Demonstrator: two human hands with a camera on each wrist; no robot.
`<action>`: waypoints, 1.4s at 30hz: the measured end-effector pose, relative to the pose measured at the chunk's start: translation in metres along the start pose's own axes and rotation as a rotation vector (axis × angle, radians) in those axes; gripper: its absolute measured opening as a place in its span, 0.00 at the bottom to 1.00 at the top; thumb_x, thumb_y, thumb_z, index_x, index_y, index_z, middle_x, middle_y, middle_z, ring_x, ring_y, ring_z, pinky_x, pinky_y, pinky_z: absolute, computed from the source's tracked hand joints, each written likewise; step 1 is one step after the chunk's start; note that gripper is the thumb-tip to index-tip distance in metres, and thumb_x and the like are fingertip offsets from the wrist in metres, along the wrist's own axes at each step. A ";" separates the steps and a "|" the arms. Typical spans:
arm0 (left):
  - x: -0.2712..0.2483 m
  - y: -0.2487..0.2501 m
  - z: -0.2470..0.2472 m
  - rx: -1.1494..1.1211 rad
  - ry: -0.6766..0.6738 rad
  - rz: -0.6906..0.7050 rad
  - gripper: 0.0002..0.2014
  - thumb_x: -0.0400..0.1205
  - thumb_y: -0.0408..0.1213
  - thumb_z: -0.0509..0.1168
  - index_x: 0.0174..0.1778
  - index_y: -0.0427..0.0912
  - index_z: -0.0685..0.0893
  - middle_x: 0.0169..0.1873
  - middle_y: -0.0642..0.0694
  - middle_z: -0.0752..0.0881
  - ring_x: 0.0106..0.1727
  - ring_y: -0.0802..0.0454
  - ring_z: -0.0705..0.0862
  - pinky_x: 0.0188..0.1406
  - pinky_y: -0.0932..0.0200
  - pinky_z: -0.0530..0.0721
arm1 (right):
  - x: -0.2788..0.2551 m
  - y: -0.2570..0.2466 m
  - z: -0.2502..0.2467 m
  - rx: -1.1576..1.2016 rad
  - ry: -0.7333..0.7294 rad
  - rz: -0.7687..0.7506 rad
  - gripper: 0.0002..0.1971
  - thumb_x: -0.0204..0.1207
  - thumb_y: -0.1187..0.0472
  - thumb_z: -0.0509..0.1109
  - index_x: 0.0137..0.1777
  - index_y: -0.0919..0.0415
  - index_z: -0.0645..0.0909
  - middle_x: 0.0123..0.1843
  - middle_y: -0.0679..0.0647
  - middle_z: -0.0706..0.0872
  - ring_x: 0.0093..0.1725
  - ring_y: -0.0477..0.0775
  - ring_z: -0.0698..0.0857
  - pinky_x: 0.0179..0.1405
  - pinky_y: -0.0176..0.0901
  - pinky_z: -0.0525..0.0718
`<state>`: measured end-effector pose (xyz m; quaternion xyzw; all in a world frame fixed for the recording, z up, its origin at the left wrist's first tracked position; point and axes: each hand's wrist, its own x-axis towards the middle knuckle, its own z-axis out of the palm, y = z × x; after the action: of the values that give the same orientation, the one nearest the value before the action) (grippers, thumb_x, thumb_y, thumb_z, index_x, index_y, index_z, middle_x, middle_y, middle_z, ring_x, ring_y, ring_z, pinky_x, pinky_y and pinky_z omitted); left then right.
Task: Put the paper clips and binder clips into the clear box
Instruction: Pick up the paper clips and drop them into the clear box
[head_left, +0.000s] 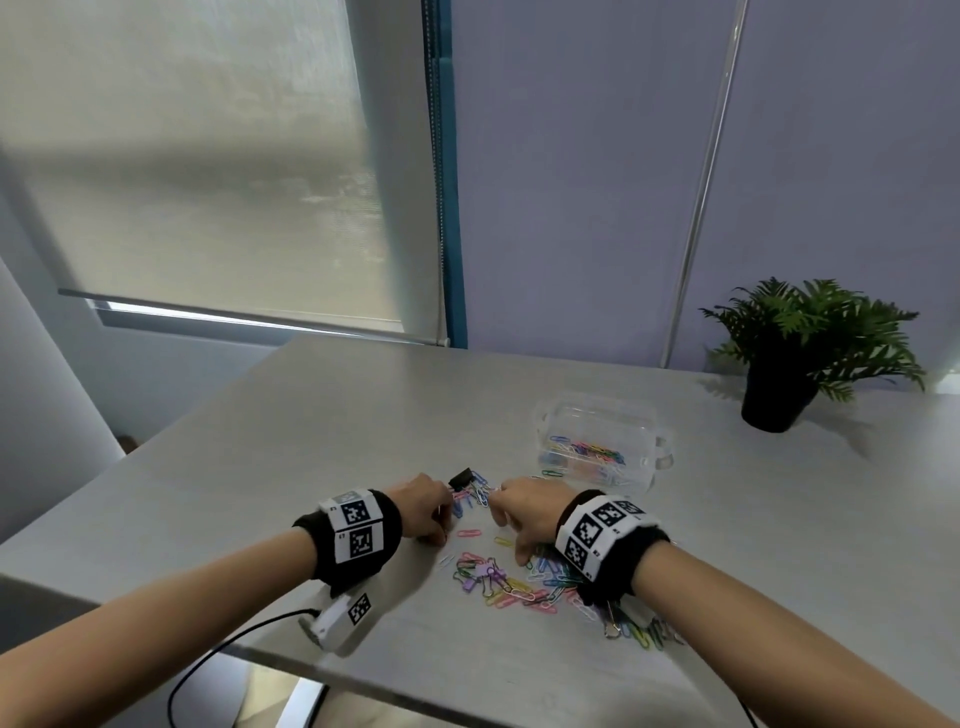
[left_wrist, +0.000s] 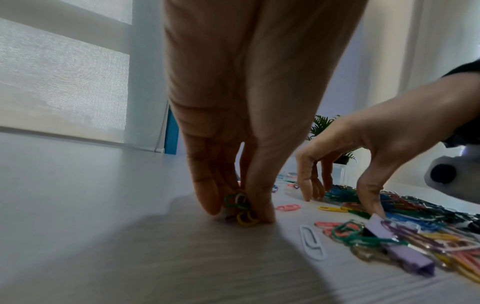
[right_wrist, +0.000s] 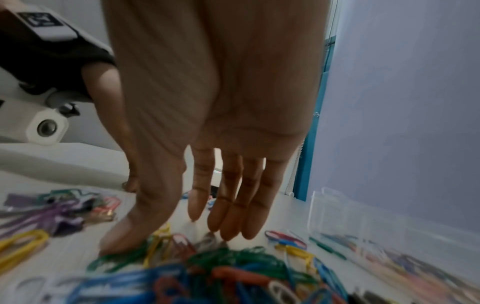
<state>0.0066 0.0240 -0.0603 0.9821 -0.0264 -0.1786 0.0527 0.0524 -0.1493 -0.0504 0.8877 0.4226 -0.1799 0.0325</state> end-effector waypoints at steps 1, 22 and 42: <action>-0.001 0.001 0.000 0.018 -0.004 0.005 0.14 0.76 0.37 0.70 0.56 0.37 0.84 0.57 0.38 0.86 0.59 0.42 0.83 0.56 0.56 0.80 | 0.000 -0.001 0.002 0.006 0.014 -0.007 0.23 0.63 0.61 0.80 0.55 0.61 0.75 0.56 0.59 0.81 0.54 0.61 0.80 0.42 0.46 0.73; 0.000 -0.024 -0.030 -0.331 0.056 0.047 0.07 0.79 0.30 0.65 0.50 0.35 0.85 0.42 0.42 0.85 0.38 0.56 0.83 0.46 0.65 0.83 | -0.009 -0.008 0.007 0.323 0.151 -0.053 0.14 0.67 0.76 0.64 0.42 0.56 0.75 0.40 0.53 0.80 0.42 0.55 0.80 0.41 0.44 0.80; 0.120 0.097 -0.090 -0.623 0.104 0.200 0.19 0.84 0.43 0.61 0.58 0.29 0.84 0.56 0.37 0.87 0.48 0.52 0.82 0.44 0.66 0.81 | -0.075 0.119 -0.037 0.994 0.917 0.363 0.12 0.66 0.79 0.72 0.36 0.61 0.80 0.32 0.56 0.82 0.32 0.51 0.82 0.31 0.31 0.83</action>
<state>0.1479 -0.0719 -0.0073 0.9192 -0.0642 -0.1218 0.3690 0.1106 -0.2733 -0.0015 0.8402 0.1065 0.0488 -0.5295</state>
